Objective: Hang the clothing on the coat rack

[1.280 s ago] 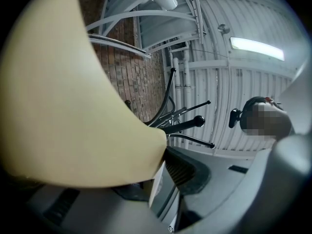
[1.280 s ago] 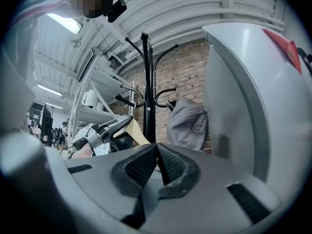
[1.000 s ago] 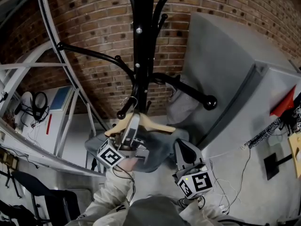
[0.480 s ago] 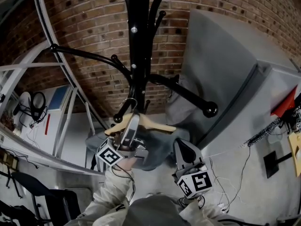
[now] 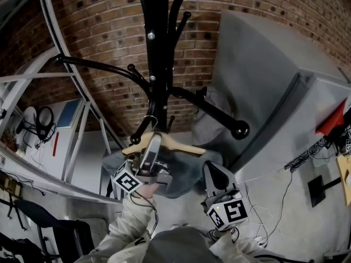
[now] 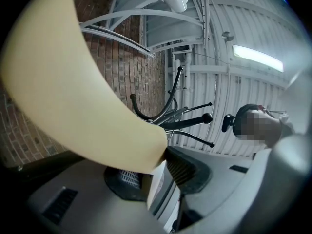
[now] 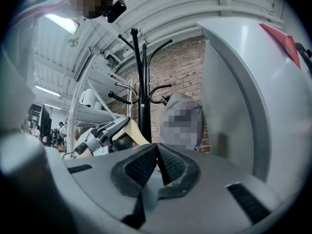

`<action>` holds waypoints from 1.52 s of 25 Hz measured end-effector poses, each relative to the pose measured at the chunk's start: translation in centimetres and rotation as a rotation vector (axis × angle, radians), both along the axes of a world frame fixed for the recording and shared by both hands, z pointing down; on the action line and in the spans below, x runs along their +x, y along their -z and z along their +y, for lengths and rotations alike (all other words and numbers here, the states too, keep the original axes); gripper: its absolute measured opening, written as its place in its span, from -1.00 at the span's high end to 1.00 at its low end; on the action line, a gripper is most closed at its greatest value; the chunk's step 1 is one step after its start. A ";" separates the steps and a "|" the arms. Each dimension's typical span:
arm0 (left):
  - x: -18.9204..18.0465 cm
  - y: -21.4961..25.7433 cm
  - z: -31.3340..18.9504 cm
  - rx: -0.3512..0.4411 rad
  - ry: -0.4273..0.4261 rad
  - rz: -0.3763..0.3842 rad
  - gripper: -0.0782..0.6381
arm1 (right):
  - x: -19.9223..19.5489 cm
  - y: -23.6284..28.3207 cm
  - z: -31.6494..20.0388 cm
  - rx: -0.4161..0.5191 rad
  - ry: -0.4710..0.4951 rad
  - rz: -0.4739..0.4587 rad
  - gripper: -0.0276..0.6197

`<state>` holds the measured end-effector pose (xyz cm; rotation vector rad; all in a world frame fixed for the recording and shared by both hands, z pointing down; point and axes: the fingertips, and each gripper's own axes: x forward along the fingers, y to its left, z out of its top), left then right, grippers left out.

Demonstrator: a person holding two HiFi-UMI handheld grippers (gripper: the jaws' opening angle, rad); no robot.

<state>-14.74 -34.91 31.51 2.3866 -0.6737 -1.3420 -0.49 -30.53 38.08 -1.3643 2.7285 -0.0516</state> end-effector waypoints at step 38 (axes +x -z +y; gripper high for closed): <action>0.1 -10.0 9.4 -0.236 0.405 -0.664 0.64 | -2.4 -3.7 4.5 -0.070 0.082 0.013 0.84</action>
